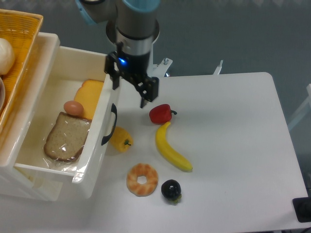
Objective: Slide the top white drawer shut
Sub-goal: 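Move the gripper away from the drawer and over the banana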
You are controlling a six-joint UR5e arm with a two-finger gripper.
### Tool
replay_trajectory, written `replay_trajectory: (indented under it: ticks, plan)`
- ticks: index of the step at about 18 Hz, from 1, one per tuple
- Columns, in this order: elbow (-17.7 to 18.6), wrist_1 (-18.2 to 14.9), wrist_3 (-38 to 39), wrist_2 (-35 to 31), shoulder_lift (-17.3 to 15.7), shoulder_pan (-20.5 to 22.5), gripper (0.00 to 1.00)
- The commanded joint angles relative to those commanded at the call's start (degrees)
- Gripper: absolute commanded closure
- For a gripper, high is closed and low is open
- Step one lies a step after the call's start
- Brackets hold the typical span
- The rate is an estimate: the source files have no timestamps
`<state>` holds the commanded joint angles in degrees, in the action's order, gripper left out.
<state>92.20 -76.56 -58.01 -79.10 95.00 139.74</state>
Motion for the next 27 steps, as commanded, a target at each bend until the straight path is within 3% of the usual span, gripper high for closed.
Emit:
replay_trajectory:
  ticks: [5, 10, 15, 20, 24, 27]
  plan:
    - [-0.97, 1.68, 0.09, 0.70, 3.43, 3.69, 0.00]
    - [-1.14, 3.61, -0.09, 0.53, 9.40, 6.86, 0.00]
    - [-0.62, 4.75, -0.17, 0.35, 11.60, 9.84, 0.00]
    - [-0.26, 4.40, 2.36, -0.62, 15.03, 9.94, 0.00]
    - [-0.70, 4.40, 10.79, -0.44, 17.67, 9.06, 0.00]
    - [-0.53, 4.31, 12.66, 0.00, 18.38, 7.83, 0.00]
